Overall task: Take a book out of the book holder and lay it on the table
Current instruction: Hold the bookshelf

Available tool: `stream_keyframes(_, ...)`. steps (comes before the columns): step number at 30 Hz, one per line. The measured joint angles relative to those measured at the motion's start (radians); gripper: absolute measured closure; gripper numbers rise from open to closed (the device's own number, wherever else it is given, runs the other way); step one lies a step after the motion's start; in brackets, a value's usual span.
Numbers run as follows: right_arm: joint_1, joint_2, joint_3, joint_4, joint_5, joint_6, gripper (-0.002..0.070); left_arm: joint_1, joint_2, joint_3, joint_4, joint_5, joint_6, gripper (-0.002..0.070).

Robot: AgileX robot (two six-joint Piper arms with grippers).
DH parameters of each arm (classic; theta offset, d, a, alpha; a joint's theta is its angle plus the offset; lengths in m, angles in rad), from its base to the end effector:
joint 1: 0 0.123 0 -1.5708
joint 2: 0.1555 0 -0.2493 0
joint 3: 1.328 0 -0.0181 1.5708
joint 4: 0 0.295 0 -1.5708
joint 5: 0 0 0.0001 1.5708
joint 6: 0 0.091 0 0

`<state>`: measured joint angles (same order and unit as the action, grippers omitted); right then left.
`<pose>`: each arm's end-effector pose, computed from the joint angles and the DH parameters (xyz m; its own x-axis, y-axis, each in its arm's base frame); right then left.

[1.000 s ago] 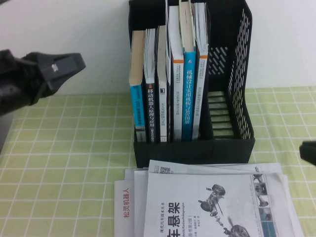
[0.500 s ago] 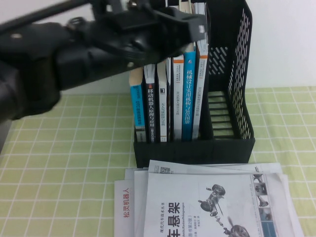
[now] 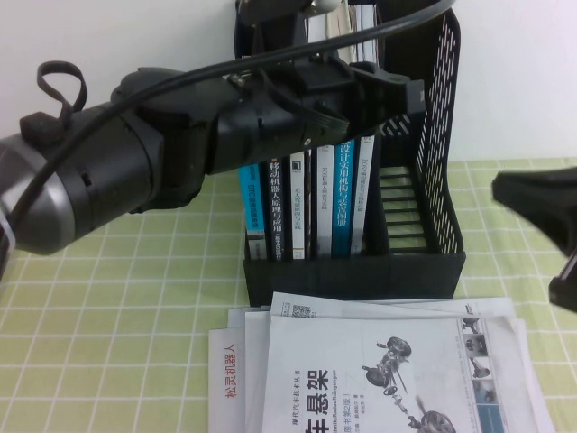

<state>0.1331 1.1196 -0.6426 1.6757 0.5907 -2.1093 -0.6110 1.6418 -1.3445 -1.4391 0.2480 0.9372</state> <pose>0.2698 0.0871 0.2424 -0.0321 -0.3410 -0.9395 -0.7035 0.6754 -0.2211 0.3427 -0.2671 0.3009 -0.5314 -0.1932 -0.8248 0.5647 0.6450 -0.5149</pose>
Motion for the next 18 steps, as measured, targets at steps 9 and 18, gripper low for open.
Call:
stream_keyframes(9,0.000,0.167,-0.076,-0.968,0.052,1.056,0.0678,0.000,0.000,-0.002,0.008,-0.073,0.019,0.0678)
stream_keyframes(18,0.002,0.254,-0.101,-1.580,-0.342,1.719,0.0678,0.000,0.006,-0.002,0.019,-0.095,0.023,0.0678)
